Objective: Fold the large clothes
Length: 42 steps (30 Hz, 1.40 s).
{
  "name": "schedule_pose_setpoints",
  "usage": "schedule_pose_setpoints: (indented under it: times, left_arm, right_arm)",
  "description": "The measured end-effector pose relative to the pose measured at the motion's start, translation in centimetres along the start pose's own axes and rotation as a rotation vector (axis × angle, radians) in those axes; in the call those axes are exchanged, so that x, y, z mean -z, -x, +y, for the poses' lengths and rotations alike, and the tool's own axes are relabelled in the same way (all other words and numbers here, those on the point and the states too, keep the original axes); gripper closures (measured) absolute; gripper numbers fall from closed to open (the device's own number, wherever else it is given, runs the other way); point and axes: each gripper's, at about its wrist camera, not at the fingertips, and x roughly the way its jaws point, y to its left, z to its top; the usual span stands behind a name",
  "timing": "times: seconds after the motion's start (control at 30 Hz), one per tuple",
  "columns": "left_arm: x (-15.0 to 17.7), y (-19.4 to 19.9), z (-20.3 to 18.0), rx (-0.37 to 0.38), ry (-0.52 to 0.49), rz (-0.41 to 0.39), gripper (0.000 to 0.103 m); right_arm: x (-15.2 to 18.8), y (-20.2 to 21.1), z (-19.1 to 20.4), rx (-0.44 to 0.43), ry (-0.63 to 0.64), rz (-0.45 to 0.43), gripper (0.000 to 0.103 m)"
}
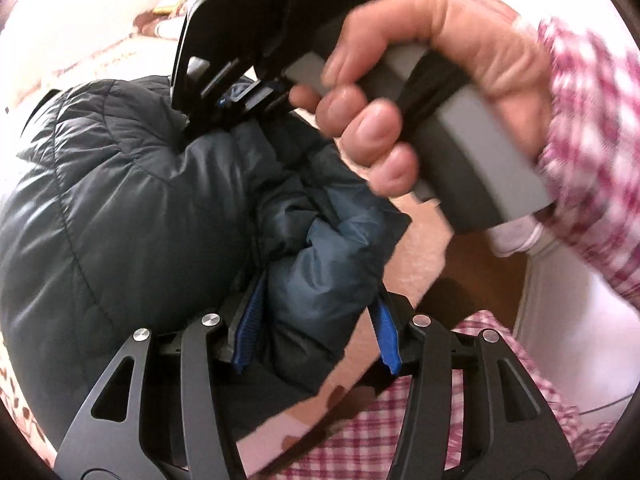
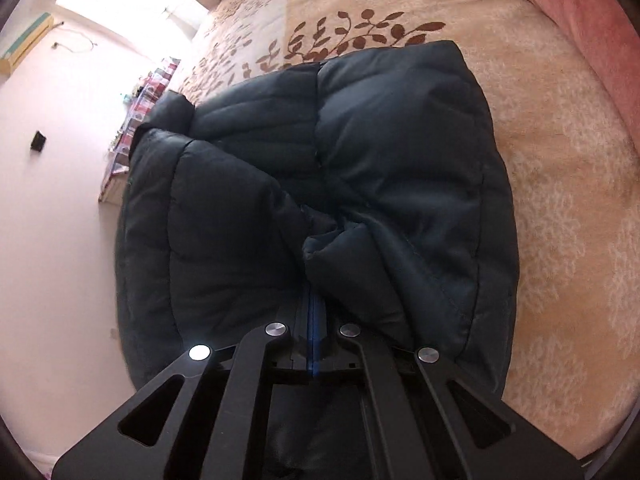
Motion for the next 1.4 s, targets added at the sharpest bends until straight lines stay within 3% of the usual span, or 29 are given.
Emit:
schedule_pose_setpoints:
  times: [0.17,0.37,0.53,0.93,1.1,1.23,1.4]
  left_arm:
    - [0.3,1.9,0.6,0.086,0.051,-0.001,0.054]
    - [1.1,4.6,0.6,0.133,0.041,-0.02,0.054]
    - [1.7,7.4,1.4,0.11,0.043,-0.077,0.054]
    - [4.3,11.1,4.8,0.032,0.193,-0.176,0.054]
    - [5.1,11.9,4.9,0.012,0.245,-0.206,0.054]
    - [6.2,12.4,5.9,0.032,0.332,-0.223,0.054]
    - [8.3,13.4,6.5,0.02,0.412,-0.248,0.054]
  right_arm:
    - [0.4,-0.1,0.0,0.022,0.013,-0.001,0.103]
    - [0.6,0.5,-0.3,0.0,-0.017,-0.007,0.103]
    - [0.7,0.8,0.0,0.015,-0.022,-0.021,0.103]
    - [2.5,4.9,2.2,0.065,-0.026,-0.115,0.103]
    - [5.5,8.7,4.4,0.073,0.015,-0.221,0.102]
    - [10.0,10.8,5.8,-0.003,0.026,-0.297,0.101]
    - [15.6,10.4,5.9,-0.017,0.035,-0.291,0.101]
